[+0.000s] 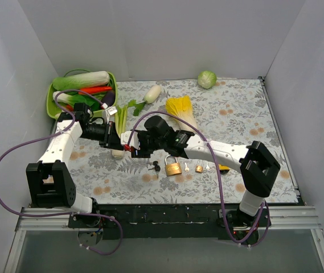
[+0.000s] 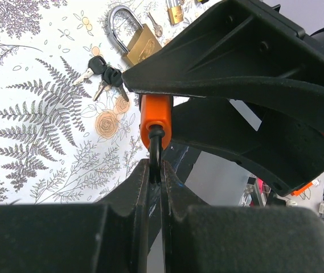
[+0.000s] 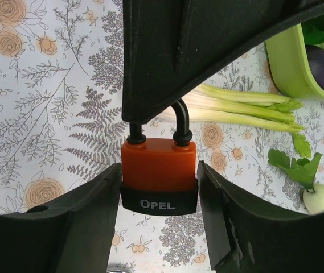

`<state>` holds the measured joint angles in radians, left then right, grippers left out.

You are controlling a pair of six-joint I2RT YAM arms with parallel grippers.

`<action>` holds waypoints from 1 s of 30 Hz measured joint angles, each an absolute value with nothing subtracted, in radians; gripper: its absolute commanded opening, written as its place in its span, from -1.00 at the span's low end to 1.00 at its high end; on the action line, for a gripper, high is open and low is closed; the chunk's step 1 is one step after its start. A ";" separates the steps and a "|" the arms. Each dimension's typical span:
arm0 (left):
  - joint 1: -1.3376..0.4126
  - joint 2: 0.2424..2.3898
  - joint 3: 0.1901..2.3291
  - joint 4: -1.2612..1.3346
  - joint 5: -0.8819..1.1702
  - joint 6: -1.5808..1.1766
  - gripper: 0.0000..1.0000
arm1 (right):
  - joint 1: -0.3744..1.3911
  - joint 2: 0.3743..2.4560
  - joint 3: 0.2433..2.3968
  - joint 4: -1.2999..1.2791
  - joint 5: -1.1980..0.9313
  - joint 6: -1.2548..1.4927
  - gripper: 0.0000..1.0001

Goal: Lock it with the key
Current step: Place the lock at the center of the board.

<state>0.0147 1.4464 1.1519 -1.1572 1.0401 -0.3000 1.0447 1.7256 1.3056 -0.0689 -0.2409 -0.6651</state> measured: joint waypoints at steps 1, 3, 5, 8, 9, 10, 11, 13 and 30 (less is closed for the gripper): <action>0.015 1.446 1.152 -1.156 1.039 -0.300 -1.00 | 1.045 1.726 1.306 -0.069 -0.241 -0.661 0.35; 0.015 1.446 1.152 -1.154 1.039 -0.302 -1.00 | 1.045 1.726 1.306 -0.068 -0.240 -0.656 0.34; 0.015 1.446 1.152 -1.153 1.038 -0.302 -1.00 | 1.045 1.726 1.307 -0.066 -0.240 -0.653 0.32; 0.015 1.446 1.152 -1.151 1.035 -0.303 -1.00 | 1.045 1.727 1.317 -0.066 -0.241 -0.648 0.18; 0.015 1.446 1.152 -1.150 1.036 -0.303 -1.00 | 1.045 1.728 1.320 -0.068 -0.242 -0.646 0.03; 0.015 1.446 1.152 -1.147 1.036 -0.303 -1.00 | 1.045 1.728 1.322 -0.069 -0.243 -0.643 -0.15; 0.016 1.446 1.152 -1.147 1.036 -0.303 -1.00 | 1.045 1.729 1.323 -0.071 -0.242 -0.641 -0.57; 0.016 1.446 1.152 -1.149 1.032 -0.304 -0.64 | 1.045 1.731 1.328 -0.075 -0.241 -0.642 -0.90; 0.142 1.263 1.125 -0.772 0.814 -0.638 0.96 | 1.048 1.789 1.391 -0.348 -0.138 0.007 -0.97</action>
